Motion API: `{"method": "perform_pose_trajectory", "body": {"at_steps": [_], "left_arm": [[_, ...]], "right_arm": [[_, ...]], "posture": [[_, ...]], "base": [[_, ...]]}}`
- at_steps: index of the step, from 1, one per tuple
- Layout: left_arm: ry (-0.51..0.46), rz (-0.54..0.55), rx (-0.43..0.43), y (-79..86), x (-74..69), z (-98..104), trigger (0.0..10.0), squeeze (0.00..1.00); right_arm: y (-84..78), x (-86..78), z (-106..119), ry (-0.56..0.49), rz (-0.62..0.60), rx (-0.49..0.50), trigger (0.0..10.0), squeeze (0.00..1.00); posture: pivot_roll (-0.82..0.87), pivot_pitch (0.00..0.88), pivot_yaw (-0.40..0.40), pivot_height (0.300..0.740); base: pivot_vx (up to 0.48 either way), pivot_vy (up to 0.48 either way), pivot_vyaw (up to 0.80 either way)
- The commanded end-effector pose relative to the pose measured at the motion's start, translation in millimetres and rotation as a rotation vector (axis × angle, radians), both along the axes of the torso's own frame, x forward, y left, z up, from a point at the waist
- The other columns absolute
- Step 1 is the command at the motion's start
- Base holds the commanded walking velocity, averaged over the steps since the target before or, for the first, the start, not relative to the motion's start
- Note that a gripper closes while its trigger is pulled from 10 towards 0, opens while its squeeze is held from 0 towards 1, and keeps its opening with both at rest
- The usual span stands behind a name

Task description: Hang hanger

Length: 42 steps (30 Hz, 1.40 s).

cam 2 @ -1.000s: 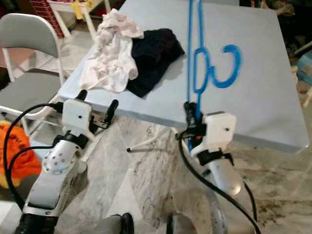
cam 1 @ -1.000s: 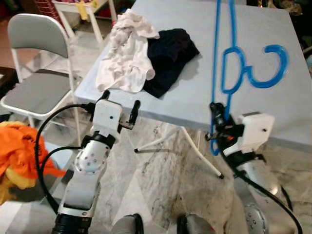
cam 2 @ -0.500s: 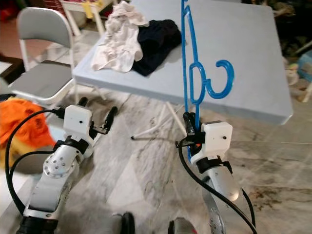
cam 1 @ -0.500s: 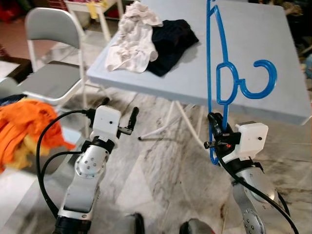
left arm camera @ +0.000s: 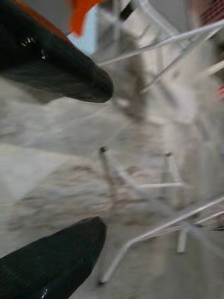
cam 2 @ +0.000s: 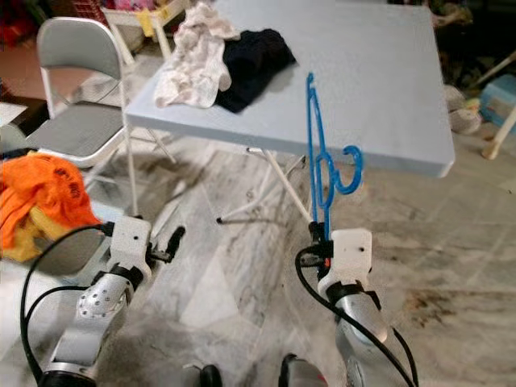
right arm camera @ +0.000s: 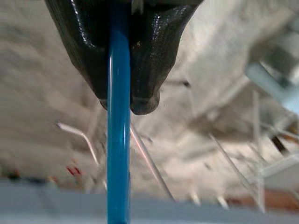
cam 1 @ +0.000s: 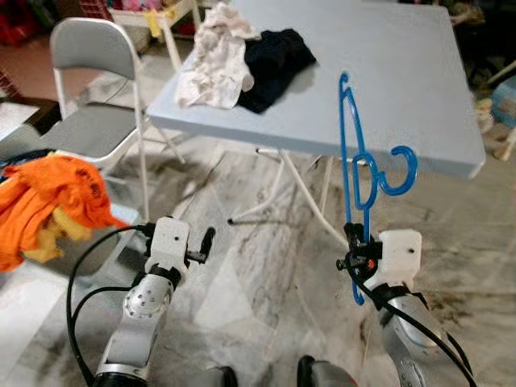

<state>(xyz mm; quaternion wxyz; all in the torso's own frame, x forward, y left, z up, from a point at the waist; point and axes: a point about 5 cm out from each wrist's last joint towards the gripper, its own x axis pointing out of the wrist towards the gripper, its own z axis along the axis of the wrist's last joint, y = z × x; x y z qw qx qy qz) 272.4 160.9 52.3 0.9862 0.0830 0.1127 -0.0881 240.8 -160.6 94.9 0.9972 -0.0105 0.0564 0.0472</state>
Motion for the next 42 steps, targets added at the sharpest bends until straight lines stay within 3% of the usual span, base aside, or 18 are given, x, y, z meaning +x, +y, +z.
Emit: {"method": "perform_pose_trajectory", "body": {"at_steps": [1, 4, 6, 9, 20, 42], "left_arm": [[-0.008, -0.016, 0.025, 5.2, -3.9, -4, 10.0, 0.0], [-0.026, -0.022, 0.059, 8.5, -6.1, -7, 10.0, 0.0], [-0.013, -0.026, 0.032, 8.2, -6.0, -8, 10.0, 0.0], [-0.025, -0.032, 0.023, 6.0, -3.4, -5, 10.0, 0.0], [-0.06, -0.083, -0.012, -4.6, 2.1, 4, 10.0, 0.0], [-0.043, -0.098, -0.013, -3.5, 3.9, 2, 10.0, 0.0]], "right_arm": [[-3.6, -4.2, -11, 0.029, -0.011, -0.037, 10.0, 0.0], [-4.4, -8.6, -19, 0.056, 0.004, -0.039, 10.0, 0.0], [-6.0, -10.9, -25, 0.082, 0.007, -0.092, 10.0, 0.0], [-4.7, -13.1, -30, 0.135, 0.019, -0.065, 10.0, 0.0], [0.3, -11.9, -32, 0.148, 0.035, -0.044, 10.0, 0.0], [2.5, -11.3, -32, 0.146, 0.043, -0.045, 10.0, 0.0]], "posture": [[-0.07, 0.198, 0.066, 0.74], [-0.07, 0.204, 0.063, 0.74], [-0.07, 0.206, 0.063, 0.74], [-0.07, 0.208, 0.062, 0.74], [-0.07, 0.208, 0.07, 0.74], [-0.07, 0.202, 0.077, 0.74]], "base": [[0.0, 0.0, 0.0], [0.0, 0.0, 0.0], [0.0, 0.0, 0.0], [0.0, 0.0, 0.0], [0.0, 0.134, 0.0], [0.0, 0.356, -0.75]]}}
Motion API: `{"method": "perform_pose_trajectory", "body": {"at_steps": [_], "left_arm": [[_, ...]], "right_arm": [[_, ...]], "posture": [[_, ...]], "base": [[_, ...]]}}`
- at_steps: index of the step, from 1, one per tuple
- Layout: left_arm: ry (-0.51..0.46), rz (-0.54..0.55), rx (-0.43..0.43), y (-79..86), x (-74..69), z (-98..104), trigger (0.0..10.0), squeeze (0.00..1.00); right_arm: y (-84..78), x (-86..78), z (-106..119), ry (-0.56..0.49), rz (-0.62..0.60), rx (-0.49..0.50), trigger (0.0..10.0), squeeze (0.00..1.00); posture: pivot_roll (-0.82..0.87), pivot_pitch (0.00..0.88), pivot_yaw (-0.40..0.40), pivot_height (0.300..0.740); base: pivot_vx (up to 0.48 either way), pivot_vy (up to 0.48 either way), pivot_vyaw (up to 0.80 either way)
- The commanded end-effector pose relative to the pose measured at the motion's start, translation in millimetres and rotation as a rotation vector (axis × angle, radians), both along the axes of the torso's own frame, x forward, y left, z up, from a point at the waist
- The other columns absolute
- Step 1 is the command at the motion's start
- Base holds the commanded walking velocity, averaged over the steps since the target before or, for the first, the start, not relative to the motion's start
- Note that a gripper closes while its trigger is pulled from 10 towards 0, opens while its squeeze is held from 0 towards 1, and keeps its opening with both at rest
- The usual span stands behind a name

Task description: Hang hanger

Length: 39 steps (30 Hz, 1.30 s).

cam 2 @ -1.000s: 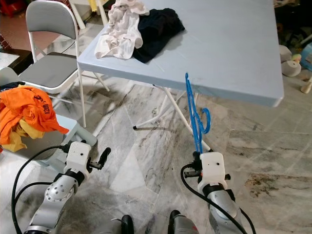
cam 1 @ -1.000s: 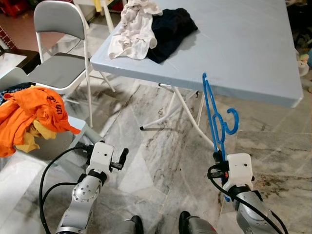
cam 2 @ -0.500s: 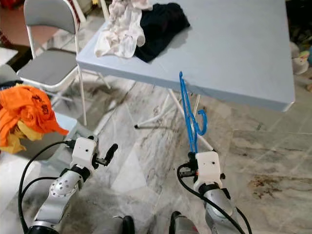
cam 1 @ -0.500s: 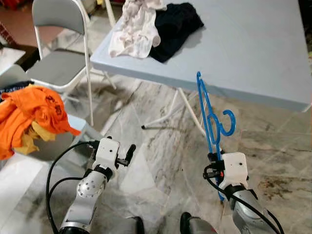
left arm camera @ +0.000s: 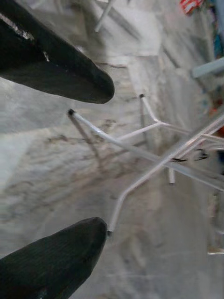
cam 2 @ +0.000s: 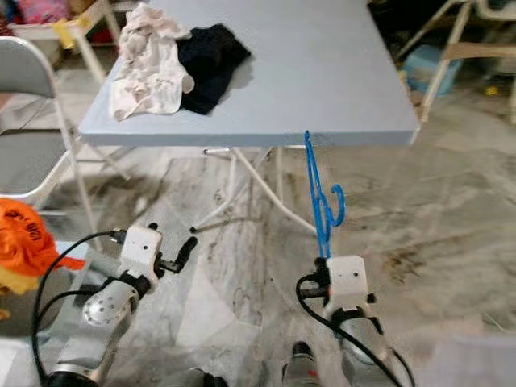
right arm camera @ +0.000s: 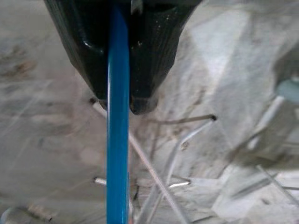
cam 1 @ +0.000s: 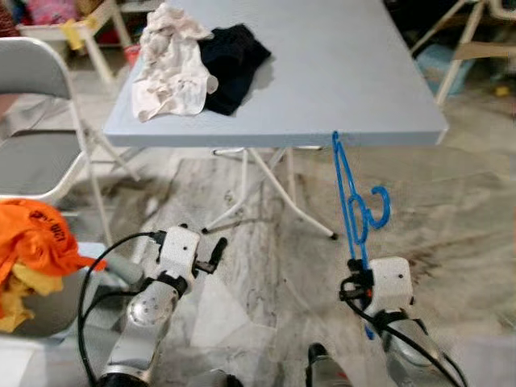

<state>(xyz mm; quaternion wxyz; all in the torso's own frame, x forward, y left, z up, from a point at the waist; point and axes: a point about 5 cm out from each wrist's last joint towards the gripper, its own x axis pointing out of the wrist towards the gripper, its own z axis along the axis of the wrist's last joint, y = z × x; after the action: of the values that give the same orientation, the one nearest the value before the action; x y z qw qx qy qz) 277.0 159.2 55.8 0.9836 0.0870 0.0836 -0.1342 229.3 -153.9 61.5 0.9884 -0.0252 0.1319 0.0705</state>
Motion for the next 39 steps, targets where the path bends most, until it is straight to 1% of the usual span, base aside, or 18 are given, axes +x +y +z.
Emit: {"method": "perform_pose_trajectory", "body": {"at_steps": [1, 14, 26, 31, 33, 35, 39], "left_arm": [[0.007, -0.001, -0.005, -1.7, -0.7, -1, 10.0, 0.0], [0.011, 0.0, -0.02, -5.5, 0.0, -2, 10.0, 0.0], [0.019, -0.004, -0.025, -7.8, 2.4, -3, 10.0, 0.0], [0.021, -0.011, -0.039, -9.5, 3.3, -3, 10.0, 0.0], [0.039, -0.03, -0.099, -11.1, 3.7, -2, 10.0, 0.0], [0.05, -0.082, -0.163, -16.1, 3.4, -1, 10.0, 0.0], [0.053, -0.105, -0.184, -19.6, 2.5, 0, 10.0, 0.0]], "right_arm": [[-4.2, 0.1, 2, -0.005, -0.003, -0.011, 10.0, 0.0], [-3.9, 0.8, 5, -0.017, -0.004, -0.017, 10.0, 0.0], [-4.9, -1.1, 6, -0.018, -0.012, -0.024, 10.0, 0.0], [-5.5, -1.4, 7, -0.022, -0.014, -0.024, 10.0, 0.0], [-6.4, -1.6, 8, -0.027, -0.015, -0.026, 10.0, 0.0], [-6.9, -1.5, 10, -0.034, -0.016, -0.034, 10.0, 0.0], [-7.2, -1.2, 11, -0.036, -0.017, -0.038, 10.0, 0.0]], "posture": [[-0.07, 0.202, 0.077, 0.74], [-0.08, 0.203, 0.075, 0.74], [-0.1, 0.21, 0.075, 0.74], [-0.11, 0.211, 0.074, 0.74], [-0.11, 0.212, 0.069, 0.74], [-0.12, 0.212, 0.068, 0.74], [-0.12, 0.213, 0.067, 0.74]], "base": [[0.0, 0.36, -0.5], [0.0, 0.361, -0.04], [0.0, 0.359, -0.78], [0.0, 0.0, -0.54], [0.0, 0.0, 0.0], [0.0, 0.0, -0.26], [0.0, 0.0, -0.55]]}}
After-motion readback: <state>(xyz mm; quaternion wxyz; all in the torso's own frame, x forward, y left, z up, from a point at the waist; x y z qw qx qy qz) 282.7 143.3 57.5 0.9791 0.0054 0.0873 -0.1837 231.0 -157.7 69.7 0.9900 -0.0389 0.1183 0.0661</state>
